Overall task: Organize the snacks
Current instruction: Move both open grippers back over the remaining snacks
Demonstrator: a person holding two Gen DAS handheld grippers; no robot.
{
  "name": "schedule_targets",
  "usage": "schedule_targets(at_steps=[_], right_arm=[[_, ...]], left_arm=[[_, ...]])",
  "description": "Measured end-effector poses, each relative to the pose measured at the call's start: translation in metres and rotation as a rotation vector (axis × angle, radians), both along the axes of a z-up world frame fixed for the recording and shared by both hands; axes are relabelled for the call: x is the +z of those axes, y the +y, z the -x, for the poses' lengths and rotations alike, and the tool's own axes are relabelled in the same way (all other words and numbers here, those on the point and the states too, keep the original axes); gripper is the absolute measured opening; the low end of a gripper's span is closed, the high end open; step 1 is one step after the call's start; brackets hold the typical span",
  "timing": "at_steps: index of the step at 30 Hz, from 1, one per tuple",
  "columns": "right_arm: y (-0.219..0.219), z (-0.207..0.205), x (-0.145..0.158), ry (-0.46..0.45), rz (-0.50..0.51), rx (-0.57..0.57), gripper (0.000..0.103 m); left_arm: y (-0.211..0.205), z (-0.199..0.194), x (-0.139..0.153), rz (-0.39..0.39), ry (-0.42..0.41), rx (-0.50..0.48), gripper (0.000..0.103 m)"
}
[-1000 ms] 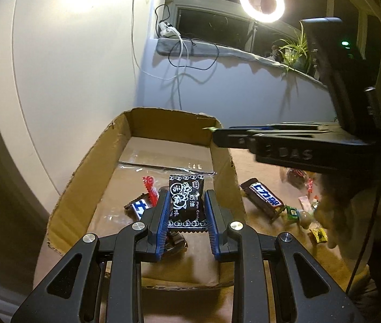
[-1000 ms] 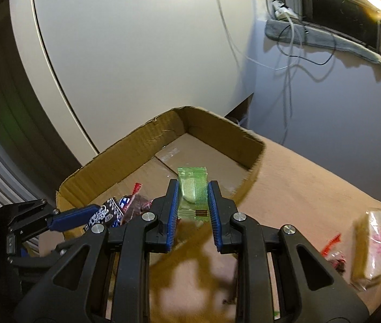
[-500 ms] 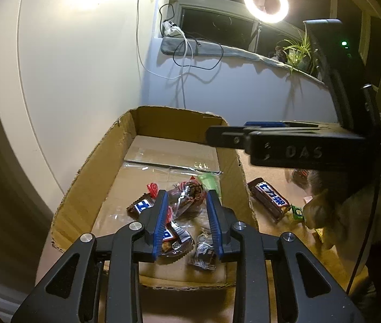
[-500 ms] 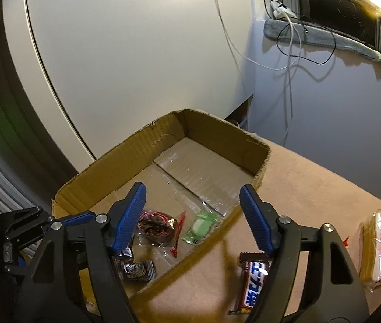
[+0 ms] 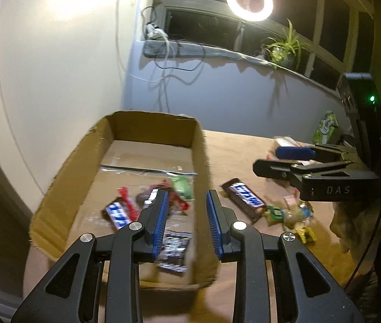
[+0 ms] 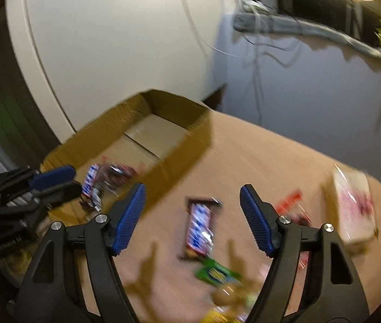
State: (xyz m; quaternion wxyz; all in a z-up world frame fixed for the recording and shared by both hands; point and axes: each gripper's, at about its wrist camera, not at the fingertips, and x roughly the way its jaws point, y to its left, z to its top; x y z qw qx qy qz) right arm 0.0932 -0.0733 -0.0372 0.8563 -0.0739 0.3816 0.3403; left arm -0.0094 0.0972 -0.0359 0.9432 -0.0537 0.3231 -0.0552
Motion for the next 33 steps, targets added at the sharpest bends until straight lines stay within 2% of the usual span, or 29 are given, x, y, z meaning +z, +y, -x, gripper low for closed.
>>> schedule_targets(at_steps=[7, 12, 13, 15, 17, 21, 27, 33], right_arm=[[-0.051, 0.009, -0.016, 0.042, 0.023, -0.061, 0.075], [-0.075, 0.019, -0.028, 0.032, 0.073, -0.088, 0.074], [-0.079, 0.021, -0.029, 0.032, 0.078, -0.094, 0.073], [-0.089, 0.023, -0.033, 0.037, 0.086, -0.104, 0.062], [-0.095, 0.022, -0.037, 0.049, 0.090, -0.110, 0.055], [-0.102, 0.022, -0.046, 0.074, 0.106, -0.101, 0.050], [-0.105, 0.021, -0.057, 0.090, 0.122, -0.083, 0.049], [-0.109, 0.014, -0.061, 0.131, 0.093, -0.078, 0.049]], left_arm=[[-0.034, -0.006, -0.002, -0.011, 0.017, -0.071, 0.028], [-0.055, -0.010, -0.007, -0.019, 0.041, -0.119, 0.028], [-0.060, -0.011, -0.009, -0.019, 0.049, -0.131, 0.028], [-0.070, -0.014, -0.012, -0.022, 0.063, -0.152, 0.027], [-0.082, -0.016, -0.015, -0.031, 0.074, -0.178, 0.024], [-0.103, -0.021, -0.023, -0.039, 0.105, -0.225, 0.024], [-0.123, -0.029, -0.036, -0.051, 0.151, -0.263, 0.024], [-0.134, -0.032, -0.041, -0.051, 0.172, -0.288, 0.024]])
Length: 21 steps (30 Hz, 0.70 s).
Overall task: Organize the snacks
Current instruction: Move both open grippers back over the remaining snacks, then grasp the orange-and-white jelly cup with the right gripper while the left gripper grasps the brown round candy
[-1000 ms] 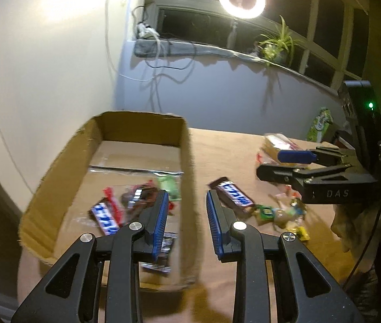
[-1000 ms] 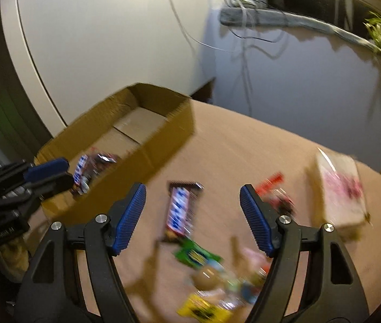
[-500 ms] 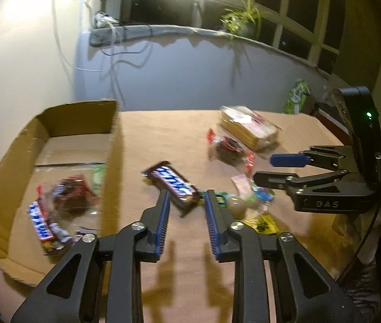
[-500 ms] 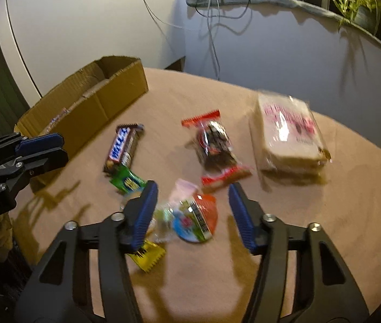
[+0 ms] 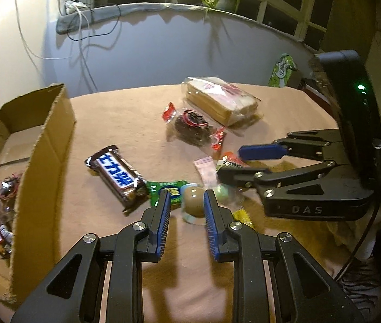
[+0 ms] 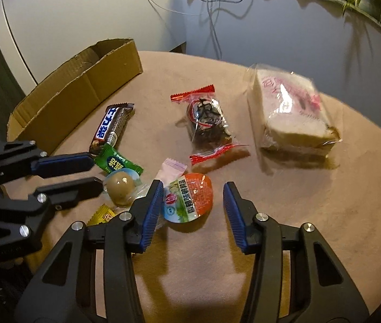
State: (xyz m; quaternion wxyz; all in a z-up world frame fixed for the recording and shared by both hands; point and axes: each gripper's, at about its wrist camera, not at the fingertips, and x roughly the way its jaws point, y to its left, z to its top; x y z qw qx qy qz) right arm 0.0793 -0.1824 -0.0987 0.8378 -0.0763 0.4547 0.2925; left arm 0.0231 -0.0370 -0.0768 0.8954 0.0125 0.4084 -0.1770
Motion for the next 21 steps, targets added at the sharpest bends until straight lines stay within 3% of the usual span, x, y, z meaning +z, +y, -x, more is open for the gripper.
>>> schedule_targets(at_steps=[4, 9, 21], right_arm=[[0.000, 0.001, -0.003, 0.009, -0.001, 0.008, 0.048], [-0.006, 0.000, -0.004, 0.017, -0.010, -0.003, 0.036], [-0.014, 0.000, -0.002, 0.019, -0.017, -0.020, 0.032]], left_arm=[[-0.009, 0.000, -0.004, -0.020, 0.009, -0.018, 0.024], [-0.013, -0.002, -0.008, -0.034, 0.022, -0.023, 0.024], [-0.020, -0.010, -0.014, -0.056, 0.033, -0.029, 0.027]])
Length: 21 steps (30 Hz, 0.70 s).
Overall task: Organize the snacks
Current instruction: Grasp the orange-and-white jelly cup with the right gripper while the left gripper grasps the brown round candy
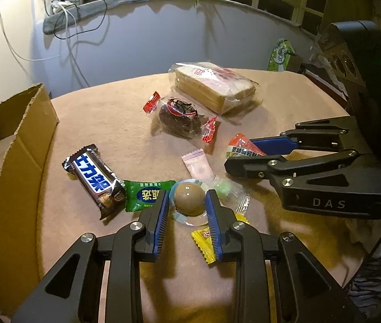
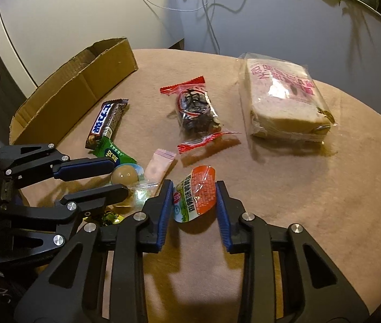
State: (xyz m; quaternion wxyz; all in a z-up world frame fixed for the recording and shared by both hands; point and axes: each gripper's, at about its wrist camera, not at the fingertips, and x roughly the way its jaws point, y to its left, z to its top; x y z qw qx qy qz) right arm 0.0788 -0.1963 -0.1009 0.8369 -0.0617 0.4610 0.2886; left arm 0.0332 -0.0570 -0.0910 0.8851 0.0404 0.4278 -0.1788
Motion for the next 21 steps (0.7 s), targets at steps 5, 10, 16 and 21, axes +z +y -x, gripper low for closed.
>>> schedule_targets(at_steps=[5, 10, 16, 21], right_arm=[[-0.002, -0.001, 0.000, -0.001, 0.003, -0.010, 0.032], [0.003, 0.000, 0.000, -0.005, 0.012, -0.011, 0.032], [-0.001, -0.001, 0.001, -0.004, 0.003, -0.021, 0.032], [-0.004, 0.001, 0.003, -0.012, -0.003, -0.029, 0.031]], left_arm=[[-0.004, -0.002, -0.001, -0.012, -0.003, -0.008, 0.028], [-0.012, -0.005, -0.003, -0.032, -0.009, -0.032, 0.030], [-0.013, -0.001, -0.002, -0.043, -0.029, -0.025, 0.026], [-0.009, 0.001, 0.000, -0.028, -0.032, -0.009, 0.024]])
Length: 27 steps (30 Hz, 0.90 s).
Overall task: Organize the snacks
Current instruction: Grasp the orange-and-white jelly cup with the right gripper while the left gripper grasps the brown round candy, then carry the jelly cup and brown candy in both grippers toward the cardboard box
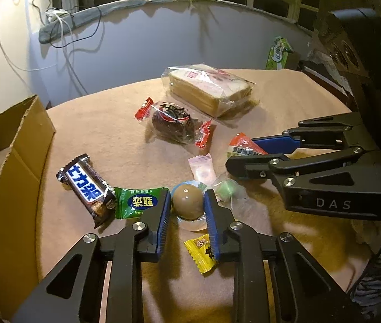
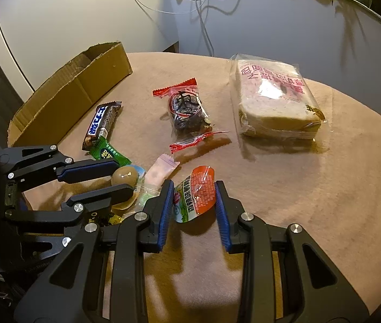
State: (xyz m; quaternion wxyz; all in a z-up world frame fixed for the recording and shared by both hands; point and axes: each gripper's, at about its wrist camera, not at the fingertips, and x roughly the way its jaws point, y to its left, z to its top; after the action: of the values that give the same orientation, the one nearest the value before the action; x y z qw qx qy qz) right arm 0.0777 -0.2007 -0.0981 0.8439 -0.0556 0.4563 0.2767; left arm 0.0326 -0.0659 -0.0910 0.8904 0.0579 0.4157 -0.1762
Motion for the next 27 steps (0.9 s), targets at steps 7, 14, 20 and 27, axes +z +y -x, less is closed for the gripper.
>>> schedule_targets(at_steps=[7, 14, 20, 27], right_arm=[[-0.007, 0.002, 0.009, -0.019, -0.026, -0.016, 0.031], [-0.005, 0.006, 0.021, -0.042, -0.047, -0.013, 0.031], [0.008, 0.006, 0.035, -0.062, -0.073, -0.004, 0.030], [0.043, 0.006, 0.054, -0.092, -0.106, 0.029, 0.030]], left_arm=[[0.007, 0.002, 0.007, 0.031, -0.012, 0.019, 0.021], [0.017, 0.006, 0.019, 0.062, -0.046, 0.044, 0.021], [0.033, 0.013, 0.035, 0.114, -0.089, 0.071, 0.021], [0.066, 0.021, 0.052, 0.162, -0.137, 0.129, 0.021]])
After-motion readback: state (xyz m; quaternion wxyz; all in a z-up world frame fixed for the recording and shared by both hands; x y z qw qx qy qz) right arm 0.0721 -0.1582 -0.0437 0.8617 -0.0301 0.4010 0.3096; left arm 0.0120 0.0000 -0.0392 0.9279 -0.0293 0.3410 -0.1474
